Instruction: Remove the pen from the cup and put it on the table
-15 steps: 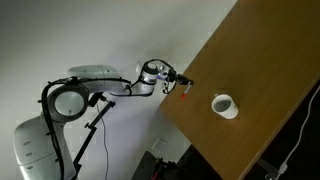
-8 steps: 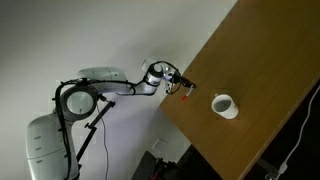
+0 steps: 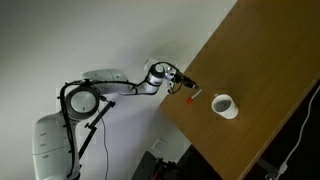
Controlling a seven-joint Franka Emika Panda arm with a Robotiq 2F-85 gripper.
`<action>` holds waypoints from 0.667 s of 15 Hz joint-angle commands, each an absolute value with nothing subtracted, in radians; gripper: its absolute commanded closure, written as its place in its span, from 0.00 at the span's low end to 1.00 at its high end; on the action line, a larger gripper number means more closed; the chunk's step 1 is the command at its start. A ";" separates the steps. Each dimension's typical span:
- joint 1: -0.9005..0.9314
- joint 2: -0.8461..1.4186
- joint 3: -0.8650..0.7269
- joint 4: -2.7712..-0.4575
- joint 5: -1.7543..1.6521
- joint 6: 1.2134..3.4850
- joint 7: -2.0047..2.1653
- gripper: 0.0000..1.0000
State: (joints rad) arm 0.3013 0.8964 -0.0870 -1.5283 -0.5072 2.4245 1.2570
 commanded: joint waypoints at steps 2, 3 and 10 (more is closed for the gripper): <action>0.374 0.865 -0.166 -1.540 -0.497 2.436 1.285 0.02; 0.387 0.845 -0.183 -1.559 -0.506 2.453 1.307 0.00; 0.444 0.713 -0.286 -1.636 -0.550 2.518 1.459 0.00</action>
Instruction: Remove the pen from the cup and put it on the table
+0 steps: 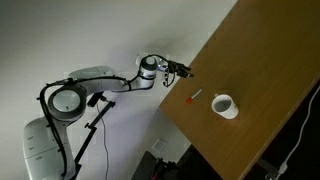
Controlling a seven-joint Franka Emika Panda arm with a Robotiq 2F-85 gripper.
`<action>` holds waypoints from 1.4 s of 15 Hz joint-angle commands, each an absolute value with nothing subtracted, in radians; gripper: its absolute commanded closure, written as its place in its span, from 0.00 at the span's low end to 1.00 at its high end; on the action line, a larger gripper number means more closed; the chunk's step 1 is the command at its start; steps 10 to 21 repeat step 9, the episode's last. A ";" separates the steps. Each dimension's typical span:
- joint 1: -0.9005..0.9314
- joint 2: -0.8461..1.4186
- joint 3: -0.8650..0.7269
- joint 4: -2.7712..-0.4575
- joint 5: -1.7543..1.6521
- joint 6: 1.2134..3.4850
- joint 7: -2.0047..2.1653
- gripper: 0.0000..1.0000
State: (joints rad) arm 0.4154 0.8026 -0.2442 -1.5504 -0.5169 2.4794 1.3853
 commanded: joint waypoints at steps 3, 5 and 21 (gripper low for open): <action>0.448 0.673 -0.302 -1.655 -0.592 2.519 1.522 0.00; 0.413 0.720 -0.264 -1.586 -0.580 2.481 1.478 0.00; 0.412 0.731 -0.259 -1.586 -0.578 2.481 1.477 0.00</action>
